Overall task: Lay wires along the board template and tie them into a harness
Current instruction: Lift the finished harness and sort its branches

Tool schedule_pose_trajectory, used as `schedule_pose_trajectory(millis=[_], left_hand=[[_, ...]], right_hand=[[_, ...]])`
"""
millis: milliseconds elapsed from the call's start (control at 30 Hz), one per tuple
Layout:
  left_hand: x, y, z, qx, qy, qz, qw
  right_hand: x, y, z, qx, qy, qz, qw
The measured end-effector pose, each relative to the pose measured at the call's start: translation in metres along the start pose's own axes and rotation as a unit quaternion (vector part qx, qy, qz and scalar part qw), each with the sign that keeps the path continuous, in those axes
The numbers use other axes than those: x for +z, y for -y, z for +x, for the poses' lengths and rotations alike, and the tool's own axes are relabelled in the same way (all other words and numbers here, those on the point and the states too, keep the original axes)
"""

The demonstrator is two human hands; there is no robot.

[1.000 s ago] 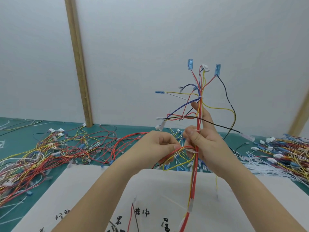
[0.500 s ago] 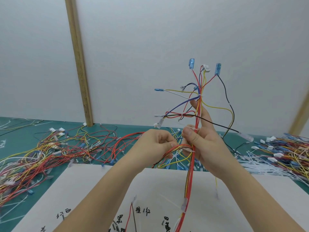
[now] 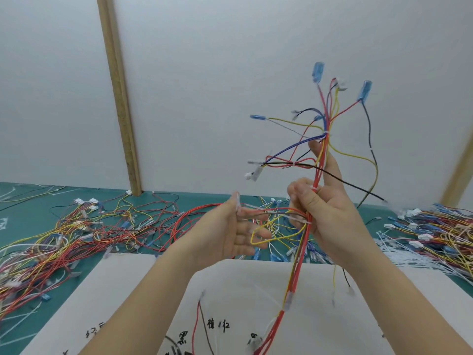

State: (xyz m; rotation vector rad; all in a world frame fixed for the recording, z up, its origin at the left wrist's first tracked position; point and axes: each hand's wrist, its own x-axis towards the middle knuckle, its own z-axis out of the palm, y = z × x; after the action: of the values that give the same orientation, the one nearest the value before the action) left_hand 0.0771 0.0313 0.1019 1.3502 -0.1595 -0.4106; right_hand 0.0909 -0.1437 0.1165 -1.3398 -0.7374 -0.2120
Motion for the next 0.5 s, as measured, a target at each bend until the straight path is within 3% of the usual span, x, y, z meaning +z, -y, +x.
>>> schedule_pose_trajectory(millis=[100,200,300,500], left_hand=[[0.002,0.011,0.000,-0.024,0.128,0.157,0.979],[0.011,0.013,-0.006,-0.010,0.273,0.311,0.910],[0.018,0.012,-0.008,0.003,0.301,0.361,0.883],[0.020,0.011,-0.010,0.019,0.297,0.353,0.887]], right_hand=[[-0.003,0.001,0.000,-0.002,-0.010,0.003,1.000],[-0.005,-0.001,0.000,-0.009,-0.011,-0.010,1.000],[-0.006,-0.004,0.001,-0.017,-0.009,-0.036,0.999],[-0.009,-0.003,0.001,-0.024,-0.018,-0.039,0.999]])
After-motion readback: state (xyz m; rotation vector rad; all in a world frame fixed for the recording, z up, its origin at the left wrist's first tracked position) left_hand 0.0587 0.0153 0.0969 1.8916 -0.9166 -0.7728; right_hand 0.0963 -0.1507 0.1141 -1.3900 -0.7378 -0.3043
